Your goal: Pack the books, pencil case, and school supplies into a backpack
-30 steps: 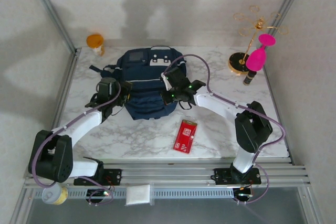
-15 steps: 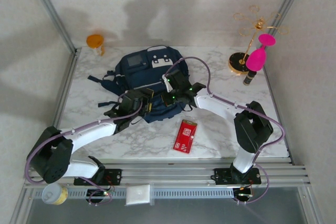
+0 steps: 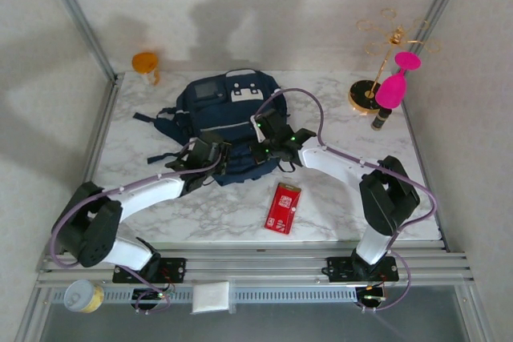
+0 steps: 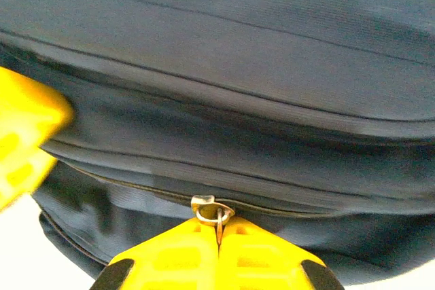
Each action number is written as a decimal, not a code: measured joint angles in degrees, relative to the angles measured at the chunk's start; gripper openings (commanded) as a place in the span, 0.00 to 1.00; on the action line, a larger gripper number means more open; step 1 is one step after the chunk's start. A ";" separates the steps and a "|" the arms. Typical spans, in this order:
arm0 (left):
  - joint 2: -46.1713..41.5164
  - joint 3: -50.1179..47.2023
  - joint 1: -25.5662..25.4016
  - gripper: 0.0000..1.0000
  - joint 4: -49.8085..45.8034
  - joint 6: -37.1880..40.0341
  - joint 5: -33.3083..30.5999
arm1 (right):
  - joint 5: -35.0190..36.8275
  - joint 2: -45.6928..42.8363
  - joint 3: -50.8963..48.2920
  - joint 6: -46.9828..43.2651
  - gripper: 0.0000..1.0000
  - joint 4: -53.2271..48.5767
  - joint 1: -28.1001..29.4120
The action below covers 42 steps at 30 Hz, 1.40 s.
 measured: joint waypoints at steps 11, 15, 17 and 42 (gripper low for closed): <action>-13.40 -4.61 21.11 0.18 -9.62 22.60 10.14 | -5.35 0.72 -1.20 0.61 0.00 6.03 -0.90; -13.25 -3.23 24.02 0.55 -12.11 27.89 11.21 | -4.55 2.69 0.26 1.31 0.00 6.43 1.53; -15.13 -3.28 22.38 0.69 -12.55 27.32 10.62 | -4.42 2.69 0.26 1.90 0.00 6.43 1.60; -6.54 -5.77 5.05 0.00 -1.31 7.39 3.10 | 1.42 2.69 -0.44 -0.76 0.00 8.13 2.12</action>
